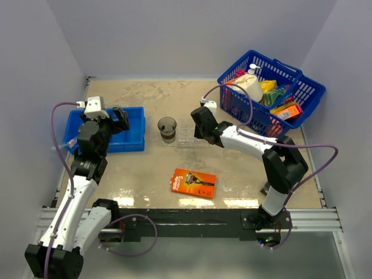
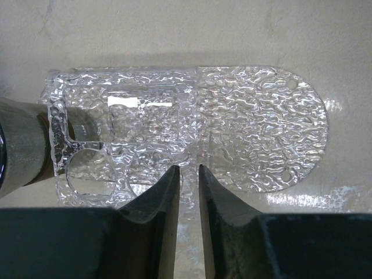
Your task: Prepare toiletry sets of a toothbrush and toothpaste on the tray
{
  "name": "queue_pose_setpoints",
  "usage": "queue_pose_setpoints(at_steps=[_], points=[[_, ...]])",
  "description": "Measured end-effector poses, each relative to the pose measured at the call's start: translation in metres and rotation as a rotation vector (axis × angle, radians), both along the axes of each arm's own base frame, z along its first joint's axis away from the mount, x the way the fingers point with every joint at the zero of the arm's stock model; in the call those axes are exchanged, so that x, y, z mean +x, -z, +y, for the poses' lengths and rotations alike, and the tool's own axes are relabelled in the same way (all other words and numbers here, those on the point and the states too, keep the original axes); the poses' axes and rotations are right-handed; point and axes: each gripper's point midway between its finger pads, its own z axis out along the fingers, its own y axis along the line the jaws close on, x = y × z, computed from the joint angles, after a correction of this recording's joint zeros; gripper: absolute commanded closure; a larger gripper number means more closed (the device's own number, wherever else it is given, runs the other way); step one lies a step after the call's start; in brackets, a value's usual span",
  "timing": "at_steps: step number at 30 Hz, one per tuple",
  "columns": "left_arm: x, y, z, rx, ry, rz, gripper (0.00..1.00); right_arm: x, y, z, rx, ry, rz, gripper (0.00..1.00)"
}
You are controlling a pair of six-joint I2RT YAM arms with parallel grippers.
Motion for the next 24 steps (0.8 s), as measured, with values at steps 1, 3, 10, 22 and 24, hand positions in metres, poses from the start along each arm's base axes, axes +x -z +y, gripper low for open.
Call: queue_pose_setpoints(at_steps=[1,3,10,22,24], points=[[0.0000,0.0000,-0.0004,0.000,0.001,0.000,0.09,0.0002,0.0003,0.0003,0.001,0.001,0.000,0.74],[-0.0001,0.0001,-0.0006,0.000,0.002,0.000,0.09,0.0002,0.0006,0.0003,0.001,0.002,0.001,0.70],[-0.0001,0.0000,-0.0009,0.000,0.003,0.000,0.09,-0.0003,0.0011,-0.0002,0.000,0.003,0.004,0.63],[-0.0001,0.0000,-0.0009,0.000,0.003,0.000,0.09,-0.0002,0.0011,-0.0003,-0.001,0.003,0.003,0.61],[-0.0001,0.0001,-0.0009,0.000,0.003,0.000,0.09,-0.0002,0.0011,-0.0003,-0.001,0.003,0.003,0.61]])
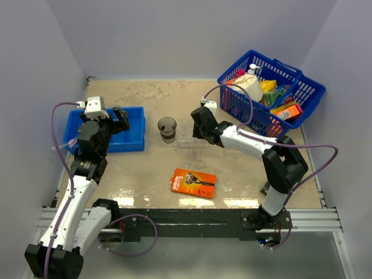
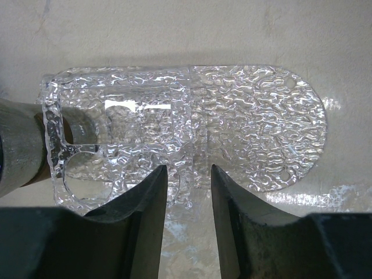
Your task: Prepare toiletry sets of a toothbrush and toothpaste on the tray
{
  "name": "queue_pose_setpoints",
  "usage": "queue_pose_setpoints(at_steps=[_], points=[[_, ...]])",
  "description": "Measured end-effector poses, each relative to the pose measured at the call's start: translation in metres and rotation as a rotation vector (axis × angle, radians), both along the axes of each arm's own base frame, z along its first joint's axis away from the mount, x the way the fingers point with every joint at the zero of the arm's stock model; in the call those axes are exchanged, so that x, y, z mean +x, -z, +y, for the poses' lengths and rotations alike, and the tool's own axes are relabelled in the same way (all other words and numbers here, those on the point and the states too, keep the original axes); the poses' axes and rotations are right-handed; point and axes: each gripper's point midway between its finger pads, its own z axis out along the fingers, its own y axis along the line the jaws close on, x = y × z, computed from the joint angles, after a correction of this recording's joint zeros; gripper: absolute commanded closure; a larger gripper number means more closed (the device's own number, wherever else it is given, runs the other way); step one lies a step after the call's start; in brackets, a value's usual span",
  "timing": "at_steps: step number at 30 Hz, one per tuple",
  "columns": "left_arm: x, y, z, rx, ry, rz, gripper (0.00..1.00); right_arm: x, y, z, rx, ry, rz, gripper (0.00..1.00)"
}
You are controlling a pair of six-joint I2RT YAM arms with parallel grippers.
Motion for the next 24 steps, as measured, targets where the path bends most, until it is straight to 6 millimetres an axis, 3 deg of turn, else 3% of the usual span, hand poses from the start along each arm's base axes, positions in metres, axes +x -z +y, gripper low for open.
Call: queue_pose_setpoints(at_steps=[13,19,24], points=[[0.000,0.000,0.000,0.000,0.000,0.001,0.09,0.001,-0.006,-0.001,-0.001,-0.003,-0.014,0.55],[0.003,0.006,-0.002,0.002,0.007,0.020,0.09,0.000,-0.037,-0.007,0.026,-0.008,-0.086,0.51],[0.011,0.021,-0.010,0.002,0.044,0.069,0.09,-0.005,-0.079,-0.021,0.117,-0.015,-0.186,0.50]])
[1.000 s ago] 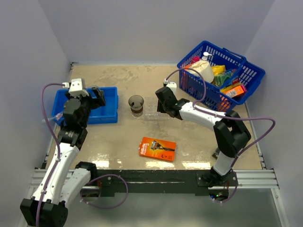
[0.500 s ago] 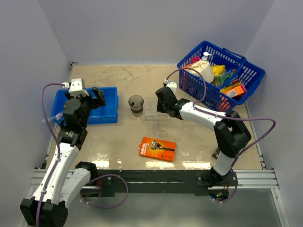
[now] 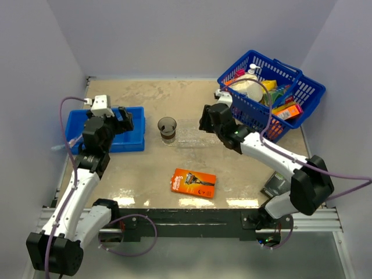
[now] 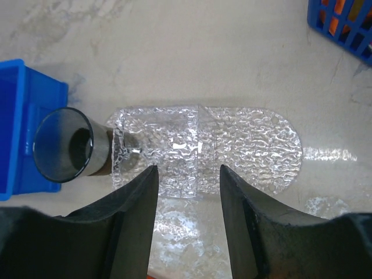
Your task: Prepare toiletry sets of a toothbrush and toothpaste on the tray
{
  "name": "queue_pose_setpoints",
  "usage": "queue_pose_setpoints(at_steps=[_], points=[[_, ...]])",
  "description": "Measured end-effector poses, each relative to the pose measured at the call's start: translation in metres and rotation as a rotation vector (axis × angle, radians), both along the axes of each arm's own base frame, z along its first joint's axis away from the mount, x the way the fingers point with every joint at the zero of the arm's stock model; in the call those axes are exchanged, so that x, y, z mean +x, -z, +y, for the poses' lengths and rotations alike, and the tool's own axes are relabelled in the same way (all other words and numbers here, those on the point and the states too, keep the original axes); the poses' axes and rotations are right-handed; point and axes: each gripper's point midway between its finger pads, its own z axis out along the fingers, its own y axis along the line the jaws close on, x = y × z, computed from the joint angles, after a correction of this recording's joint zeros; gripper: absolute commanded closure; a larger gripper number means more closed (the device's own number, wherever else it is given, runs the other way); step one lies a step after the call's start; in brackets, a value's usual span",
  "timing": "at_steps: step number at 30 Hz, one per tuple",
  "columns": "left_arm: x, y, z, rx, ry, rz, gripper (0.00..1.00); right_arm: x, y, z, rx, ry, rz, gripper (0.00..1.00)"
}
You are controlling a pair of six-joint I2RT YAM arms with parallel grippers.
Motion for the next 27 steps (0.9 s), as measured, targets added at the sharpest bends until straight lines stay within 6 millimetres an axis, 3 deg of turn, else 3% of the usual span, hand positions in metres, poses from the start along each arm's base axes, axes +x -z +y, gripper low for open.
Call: queue_pose_setpoints(at_steps=[4,13,19,27], points=[[0.007,0.017,-0.005,-0.003,0.021,0.055,0.07,0.001,-0.016,-0.017,0.081,-0.006,-0.045,0.50],[0.016,0.040,0.002,-0.045,0.001,0.129,0.07,-0.006,-0.017,-0.083,0.161,0.050,-0.059,0.51],[0.019,0.050,0.009,-0.040,-0.032,0.156,0.09,-0.023,-0.051,-0.089,0.196,-0.011,-0.150,0.48],[0.018,0.060,0.034,-0.026,-0.131,0.194,0.10,-0.052,-0.097,-0.094,0.176,-0.103,-0.283,0.44]])
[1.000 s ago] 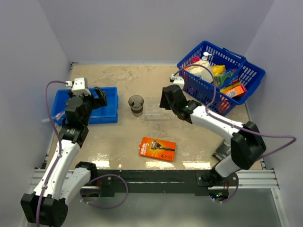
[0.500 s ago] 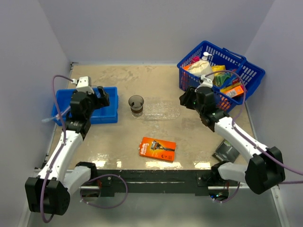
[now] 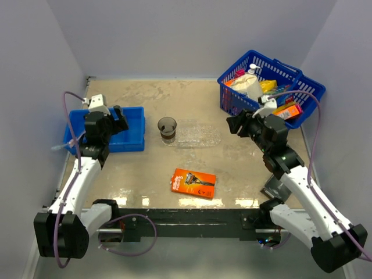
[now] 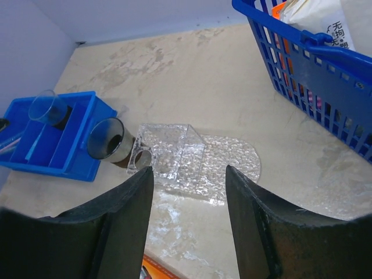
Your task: Prepare toiletry sets of a toothbrush and toothpaste on the tray
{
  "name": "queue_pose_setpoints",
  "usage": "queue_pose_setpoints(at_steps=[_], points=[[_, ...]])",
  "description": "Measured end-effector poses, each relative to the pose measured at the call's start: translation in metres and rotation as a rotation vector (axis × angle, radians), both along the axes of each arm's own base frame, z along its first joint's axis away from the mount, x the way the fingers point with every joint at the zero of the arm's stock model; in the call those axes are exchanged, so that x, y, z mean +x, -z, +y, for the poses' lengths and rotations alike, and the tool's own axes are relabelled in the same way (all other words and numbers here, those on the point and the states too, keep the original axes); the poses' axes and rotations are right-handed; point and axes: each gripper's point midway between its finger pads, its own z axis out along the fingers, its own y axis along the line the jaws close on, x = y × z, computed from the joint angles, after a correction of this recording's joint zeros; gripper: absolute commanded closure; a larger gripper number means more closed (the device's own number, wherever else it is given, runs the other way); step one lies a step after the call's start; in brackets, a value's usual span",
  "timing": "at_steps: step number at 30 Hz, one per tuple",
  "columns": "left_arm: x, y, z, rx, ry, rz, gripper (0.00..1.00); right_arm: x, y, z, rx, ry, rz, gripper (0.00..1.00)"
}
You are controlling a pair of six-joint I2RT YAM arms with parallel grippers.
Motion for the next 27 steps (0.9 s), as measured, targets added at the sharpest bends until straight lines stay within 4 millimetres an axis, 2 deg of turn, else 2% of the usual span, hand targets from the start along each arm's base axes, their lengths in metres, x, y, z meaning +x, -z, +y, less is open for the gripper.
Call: queue_pose_setpoints(at_steps=[7,12,17,22,27], points=[[0.023,0.017,0.028,-0.029,-0.063,0.089,0.15,-0.021,-0.020,-0.011,-0.062,-0.020,-0.055,0.44],[0.039,0.030,0.050,-0.039,-0.093,0.169,0.24,-0.026,-0.016,-0.014,-0.096,-0.028,-0.044,0.44],[0.052,0.025,0.070,-0.028,-0.126,0.178,0.37,-0.027,-0.013,-0.013,-0.110,-0.040,-0.037,0.44],[0.067,0.027,0.079,-0.008,-0.124,0.206,0.44,-0.029,-0.010,-0.013,-0.112,-0.046,-0.030,0.44],[0.070,0.055,0.076,-0.009,-0.092,0.284,0.48,-0.029,-0.005,-0.013,-0.116,-0.049,-0.018,0.44]])
